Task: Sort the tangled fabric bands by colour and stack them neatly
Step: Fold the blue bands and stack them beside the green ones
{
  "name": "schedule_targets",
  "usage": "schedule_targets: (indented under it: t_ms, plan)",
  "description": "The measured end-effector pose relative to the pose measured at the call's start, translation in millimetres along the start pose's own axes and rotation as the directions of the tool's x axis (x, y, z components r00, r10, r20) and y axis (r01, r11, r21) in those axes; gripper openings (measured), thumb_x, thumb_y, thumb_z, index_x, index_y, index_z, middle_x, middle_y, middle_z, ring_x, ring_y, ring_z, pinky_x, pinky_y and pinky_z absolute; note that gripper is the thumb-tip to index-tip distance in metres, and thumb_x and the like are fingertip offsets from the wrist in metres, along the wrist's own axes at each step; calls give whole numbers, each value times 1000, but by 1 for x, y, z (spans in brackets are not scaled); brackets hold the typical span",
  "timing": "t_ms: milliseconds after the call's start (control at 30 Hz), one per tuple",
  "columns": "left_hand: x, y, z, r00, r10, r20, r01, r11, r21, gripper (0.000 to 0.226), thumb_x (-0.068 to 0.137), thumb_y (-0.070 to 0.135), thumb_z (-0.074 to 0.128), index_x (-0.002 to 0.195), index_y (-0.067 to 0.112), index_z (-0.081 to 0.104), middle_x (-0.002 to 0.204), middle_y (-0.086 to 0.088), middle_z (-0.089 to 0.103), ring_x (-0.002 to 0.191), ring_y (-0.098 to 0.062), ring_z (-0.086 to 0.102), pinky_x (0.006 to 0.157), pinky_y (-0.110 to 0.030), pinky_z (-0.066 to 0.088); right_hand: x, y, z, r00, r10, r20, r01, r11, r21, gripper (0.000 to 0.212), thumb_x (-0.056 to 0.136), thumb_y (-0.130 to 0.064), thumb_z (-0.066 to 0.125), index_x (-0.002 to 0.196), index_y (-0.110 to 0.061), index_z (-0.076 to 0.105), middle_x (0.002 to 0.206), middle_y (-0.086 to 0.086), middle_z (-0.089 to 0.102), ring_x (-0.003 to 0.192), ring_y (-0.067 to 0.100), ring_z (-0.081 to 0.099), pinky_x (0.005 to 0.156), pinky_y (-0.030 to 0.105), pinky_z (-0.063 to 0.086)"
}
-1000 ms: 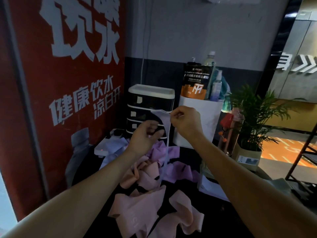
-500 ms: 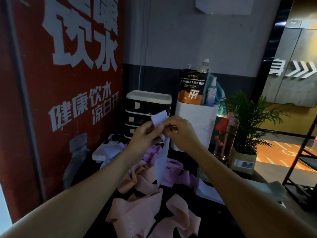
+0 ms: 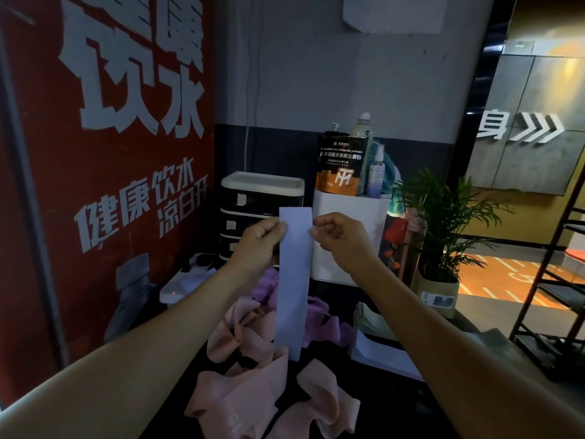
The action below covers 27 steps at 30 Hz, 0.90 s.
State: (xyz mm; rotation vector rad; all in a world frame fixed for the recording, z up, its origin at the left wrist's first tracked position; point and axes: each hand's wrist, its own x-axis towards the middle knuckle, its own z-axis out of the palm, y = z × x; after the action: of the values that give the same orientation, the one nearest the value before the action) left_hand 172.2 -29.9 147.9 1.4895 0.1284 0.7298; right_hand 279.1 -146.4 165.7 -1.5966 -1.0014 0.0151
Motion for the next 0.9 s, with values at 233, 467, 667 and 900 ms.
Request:
schedule_targets:
  t_ms: [233,467,667,900]
  plan:
    - [-2,10,15,996,-52,71,57,995,-80,31,100,31,38,99,17,66,98,-7,70,96,-21,65,90,-39,51,-4,-7,-17,999,-30,-24,31,999,15,8,85,-2,63,84,-9,61,75,0,58,66,10,55,59,15,50]
    - [0,8,35,976,-136,173,125,990,73,19,98,20,44,97,20,63,90,3,66,87,-11,60,82,-25,48,-16,-14,-37,989,-82,123,35,938,344,10,88,10,52,93,4,58,87,12,59,73,18,64,72,22,56]
    - [0,0,49,977,-49,206,20,990,140,22,95,15,49,75,13,58,60,11,61,57,0,54,59,-15,42,-27,-6,-62,992,71,100,-103,924,367,21,91,6,45,90,-6,62,84,5,65,77,12,61,67,19,54]
    - [-1,-3,53,980,129,149,-182,883,432,23,95,14,51,72,15,53,67,5,49,52,10,44,53,-3,34,-30,-1,-76,950,300,89,-313,903,295,20,93,-22,56,87,-6,66,85,5,69,79,17,66,73,26,57]
